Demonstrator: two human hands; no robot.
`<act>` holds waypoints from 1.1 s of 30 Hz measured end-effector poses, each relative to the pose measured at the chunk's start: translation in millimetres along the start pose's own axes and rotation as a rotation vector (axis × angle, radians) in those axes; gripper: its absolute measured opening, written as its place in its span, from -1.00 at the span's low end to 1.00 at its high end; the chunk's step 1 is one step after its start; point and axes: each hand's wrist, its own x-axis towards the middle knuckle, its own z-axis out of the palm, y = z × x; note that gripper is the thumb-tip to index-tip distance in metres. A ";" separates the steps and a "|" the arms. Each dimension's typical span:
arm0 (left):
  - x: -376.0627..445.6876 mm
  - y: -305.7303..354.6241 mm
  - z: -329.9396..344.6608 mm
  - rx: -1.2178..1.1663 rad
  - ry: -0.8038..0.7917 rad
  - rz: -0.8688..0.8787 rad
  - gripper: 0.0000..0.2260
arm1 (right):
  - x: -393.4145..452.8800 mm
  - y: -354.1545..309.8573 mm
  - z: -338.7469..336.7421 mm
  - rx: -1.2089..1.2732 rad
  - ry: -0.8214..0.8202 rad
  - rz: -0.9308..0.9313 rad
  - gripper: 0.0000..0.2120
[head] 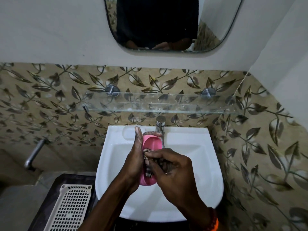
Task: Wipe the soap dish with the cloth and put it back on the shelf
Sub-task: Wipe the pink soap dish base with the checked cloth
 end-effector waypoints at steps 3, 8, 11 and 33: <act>-6.2 -2.9 5.9 0.047 -0.040 -0.004 -0.27 | 5.8 1.3 -1.8 -0.158 0.109 -0.193 -0.86; -18.1 -7.9 13.7 0.299 -0.062 0.221 -0.43 | 11.0 9.3 -8.2 -0.415 0.269 -0.207 -0.89; -18.6 -9.8 7.2 0.309 -0.158 0.270 -0.59 | 8.6 8.6 -14.5 -0.036 0.306 0.039 -0.86; -7.7 -20.7 5.6 0.694 0.031 0.457 -0.84 | 2.5 -13.1 -22.6 -0.341 0.170 -0.373 -0.83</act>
